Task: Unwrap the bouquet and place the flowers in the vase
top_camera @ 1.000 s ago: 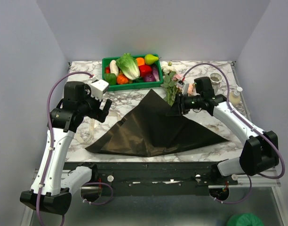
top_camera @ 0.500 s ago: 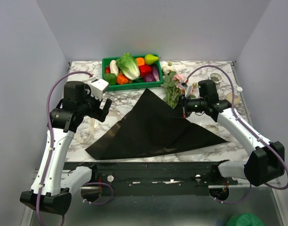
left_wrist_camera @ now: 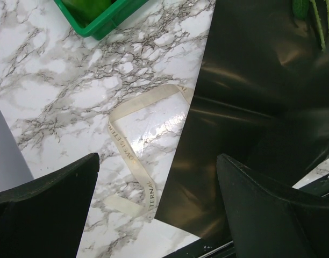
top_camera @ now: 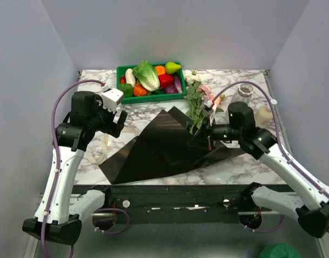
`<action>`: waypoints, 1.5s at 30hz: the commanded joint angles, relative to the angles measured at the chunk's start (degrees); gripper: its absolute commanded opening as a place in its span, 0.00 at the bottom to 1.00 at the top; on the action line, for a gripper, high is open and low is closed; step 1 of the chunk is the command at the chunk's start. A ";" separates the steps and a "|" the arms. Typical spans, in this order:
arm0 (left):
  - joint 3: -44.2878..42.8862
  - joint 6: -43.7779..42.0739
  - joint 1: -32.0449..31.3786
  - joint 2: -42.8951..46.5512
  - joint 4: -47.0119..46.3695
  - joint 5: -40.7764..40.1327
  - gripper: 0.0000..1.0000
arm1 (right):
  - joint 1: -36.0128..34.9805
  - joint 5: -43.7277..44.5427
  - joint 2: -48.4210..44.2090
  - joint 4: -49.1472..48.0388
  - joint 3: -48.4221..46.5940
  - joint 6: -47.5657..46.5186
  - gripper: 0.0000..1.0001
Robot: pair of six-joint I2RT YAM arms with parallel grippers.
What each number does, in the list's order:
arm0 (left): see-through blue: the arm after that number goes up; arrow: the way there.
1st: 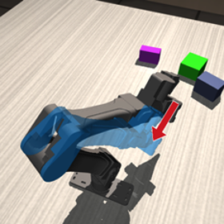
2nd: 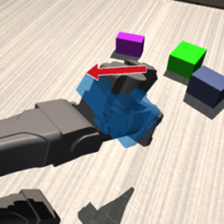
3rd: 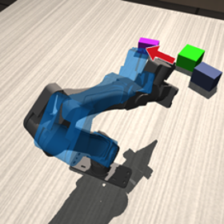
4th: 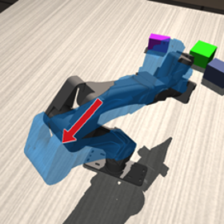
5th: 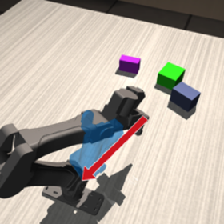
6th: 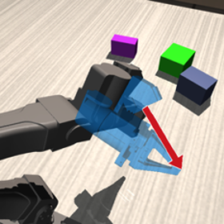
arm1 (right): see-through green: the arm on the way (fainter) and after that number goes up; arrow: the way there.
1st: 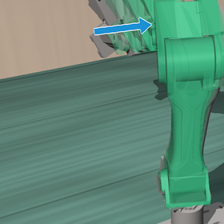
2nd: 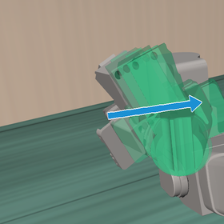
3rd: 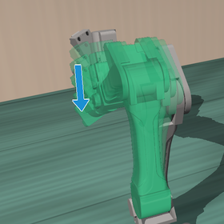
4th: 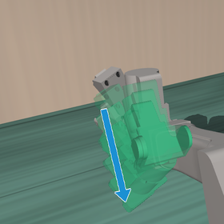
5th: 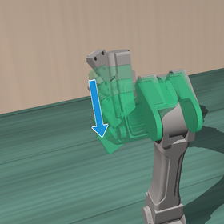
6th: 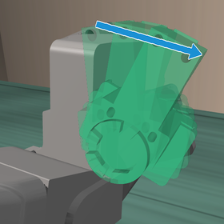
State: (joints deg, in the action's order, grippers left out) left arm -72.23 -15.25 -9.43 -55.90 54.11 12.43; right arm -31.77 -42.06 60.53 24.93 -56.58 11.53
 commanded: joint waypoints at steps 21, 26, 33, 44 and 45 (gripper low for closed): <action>-3.44 0.57 0.20 -4.66 1.53 -0.82 0.99 | -40.39 16.31 -29.07 2.57 19.94 19.59 0.69; -4.15 0.30 0.20 -4.66 2.23 -1.00 0.99 | -40.48 14.83 -30.38 6.71 10.72 14.76 0.73; -4.68 -0.49 0.20 -4.04 2.76 -1.61 0.99 | -40.48 18.53 -27.85 8.99 -4.49 11.85 0.80; 1.47 -1.01 0.20 -2.73 0.22 -0.56 0.99 | -27.05 60.62 7.98 26.25 -25.07 17.73 0.73; 2.43 -1.01 0.20 -2.38 -0.23 -0.47 0.99 | -22.59 58.69 9.33 24.57 -23.77 18.43 0.68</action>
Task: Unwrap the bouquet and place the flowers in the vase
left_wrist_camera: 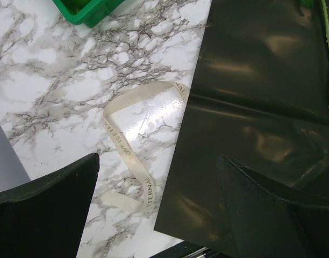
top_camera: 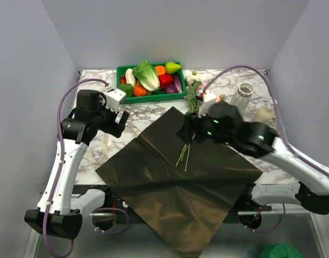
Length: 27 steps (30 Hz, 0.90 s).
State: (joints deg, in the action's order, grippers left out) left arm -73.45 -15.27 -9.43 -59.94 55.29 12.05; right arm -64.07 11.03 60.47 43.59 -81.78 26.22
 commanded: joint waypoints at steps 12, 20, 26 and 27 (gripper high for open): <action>16.67 -3.80 0.20 2.64 -7.30 -1.94 0.99 | 28.03 -2.41 30.49 -9.92 6.72 9.47 0.53; 20.19 -3.98 0.20 4.66 -8.62 -3.35 0.99 | 31.81 -3.12 40.50 -12.74 4.35 10.52 0.34; 20.98 -4.51 0.20 4.75 -8.79 -4.32 0.99 | 33.14 -2.77 44.21 -12.74 2.24 10.87 0.34; 21.15 -4.68 0.20 4.66 -8.88 -4.49 0.99 | 33.31 -2.68 45.17 -12.74 2.15 10.87 0.35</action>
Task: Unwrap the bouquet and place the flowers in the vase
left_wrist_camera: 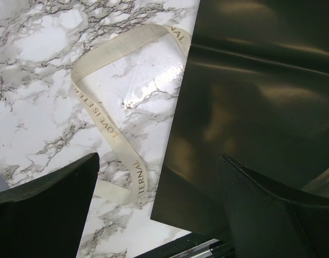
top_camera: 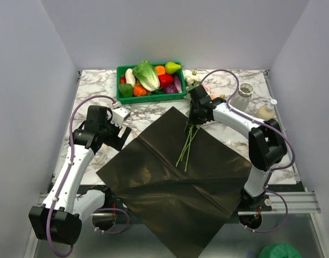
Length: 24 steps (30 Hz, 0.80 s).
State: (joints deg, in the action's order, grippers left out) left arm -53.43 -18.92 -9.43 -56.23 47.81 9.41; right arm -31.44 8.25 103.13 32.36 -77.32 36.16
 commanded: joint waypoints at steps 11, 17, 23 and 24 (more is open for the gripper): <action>4.38 -2.70 0.20 0.68 -4.39 -6.07 0.99 | 1.91 1.50 5.15 -2.04 -2.22 1.54 0.59; 5.44 -2.88 0.20 0.42 -5.10 -6.60 0.99 | 2.00 1.68 0.50 -3.79 0.93 1.54 0.54; 5.97 -2.79 0.20 -0.02 -5.98 -6.86 0.99 | 2.35 2.82 -2.93 -3.71 2.43 1.01 0.44; 5.88 -2.70 0.20 -0.20 -6.06 -6.86 0.99 | 2.61 2.91 -3.02 -3.62 2.61 1.02 0.39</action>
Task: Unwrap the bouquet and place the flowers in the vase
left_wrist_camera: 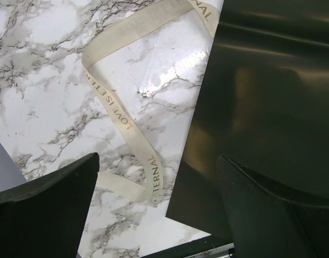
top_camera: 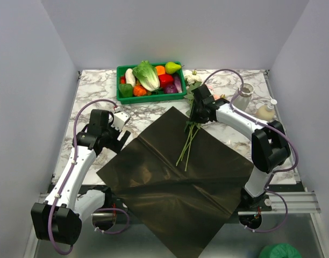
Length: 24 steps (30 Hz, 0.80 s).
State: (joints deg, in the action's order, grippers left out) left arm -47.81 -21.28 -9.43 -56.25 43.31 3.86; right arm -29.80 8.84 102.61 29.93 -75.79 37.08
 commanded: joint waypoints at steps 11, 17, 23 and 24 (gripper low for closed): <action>0.35 -0.08 0.20 0.00 -1.21 -1.49 0.99 | 3.70 2.76 -0.13 -0.67 0.03 -0.43 0.38; 0.44 -0.25 0.20 0.00 -1.12 -1.92 0.99 | 4.84 2.32 4.17 -0.67 -3.13 -0.52 0.37; -1.05 -0.69 0.20 0.00 -0.24 -2.36 0.99 | 5.89 1.18 7.69 -1.19 -5.07 -0.34 0.37; -1.14 -0.69 0.20 0.00 -0.07 -2.45 0.99 | 5.98 0.83 7.78 -1.37 -5.07 -0.34 0.33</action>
State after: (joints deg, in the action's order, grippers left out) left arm -47.77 -21.41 -9.43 -56.38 42.85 2.96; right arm -24.51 9.93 108.68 29.56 -78.70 36.99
